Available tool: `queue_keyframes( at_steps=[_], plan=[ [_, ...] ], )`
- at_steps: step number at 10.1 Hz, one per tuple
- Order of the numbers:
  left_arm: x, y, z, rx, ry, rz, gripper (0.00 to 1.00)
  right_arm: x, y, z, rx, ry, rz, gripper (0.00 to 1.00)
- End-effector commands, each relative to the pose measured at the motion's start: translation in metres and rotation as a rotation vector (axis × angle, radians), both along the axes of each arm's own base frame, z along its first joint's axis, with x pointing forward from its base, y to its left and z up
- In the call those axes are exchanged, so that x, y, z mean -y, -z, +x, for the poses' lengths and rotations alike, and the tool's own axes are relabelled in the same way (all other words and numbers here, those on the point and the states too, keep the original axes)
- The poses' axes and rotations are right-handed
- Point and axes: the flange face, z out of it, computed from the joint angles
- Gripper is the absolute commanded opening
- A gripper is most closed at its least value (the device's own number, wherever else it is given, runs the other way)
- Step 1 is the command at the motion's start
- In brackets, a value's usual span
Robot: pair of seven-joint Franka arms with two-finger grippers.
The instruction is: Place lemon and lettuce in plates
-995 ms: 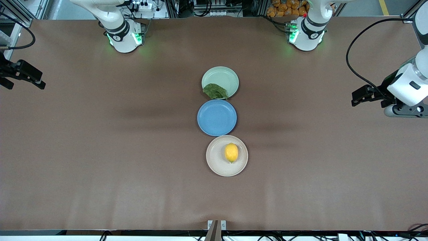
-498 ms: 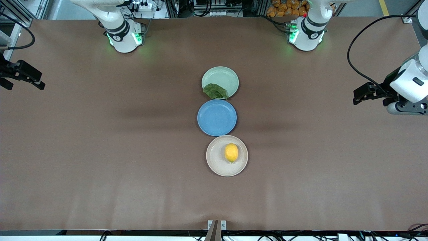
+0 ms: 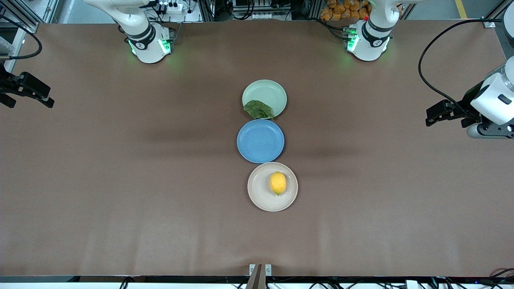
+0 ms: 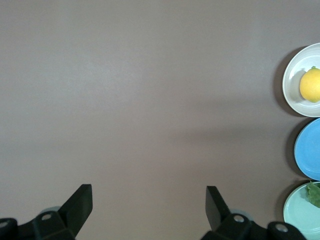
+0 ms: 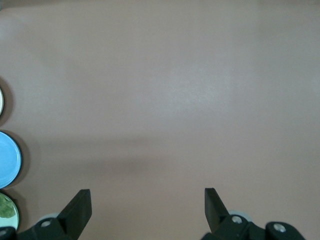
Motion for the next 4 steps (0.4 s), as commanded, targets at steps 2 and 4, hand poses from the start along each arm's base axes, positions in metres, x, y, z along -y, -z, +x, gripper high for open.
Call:
queue_keyframes(
  at_steps=[2, 4],
  plan=[
    [0.0011, -0.0019, -0.0021, -0.008, 0.008, -0.008, 1.0, -0.0001, -0.0038, 0.0012, 0.004, 0.008, -0.009, 1.0],
    [0.0026, -0.0011, -0.0017, -0.008, 0.016, -0.005, 1.0, -0.0003, -0.0036, 0.0011, 0.003, 0.008, -0.007, 1.0]
  ],
)
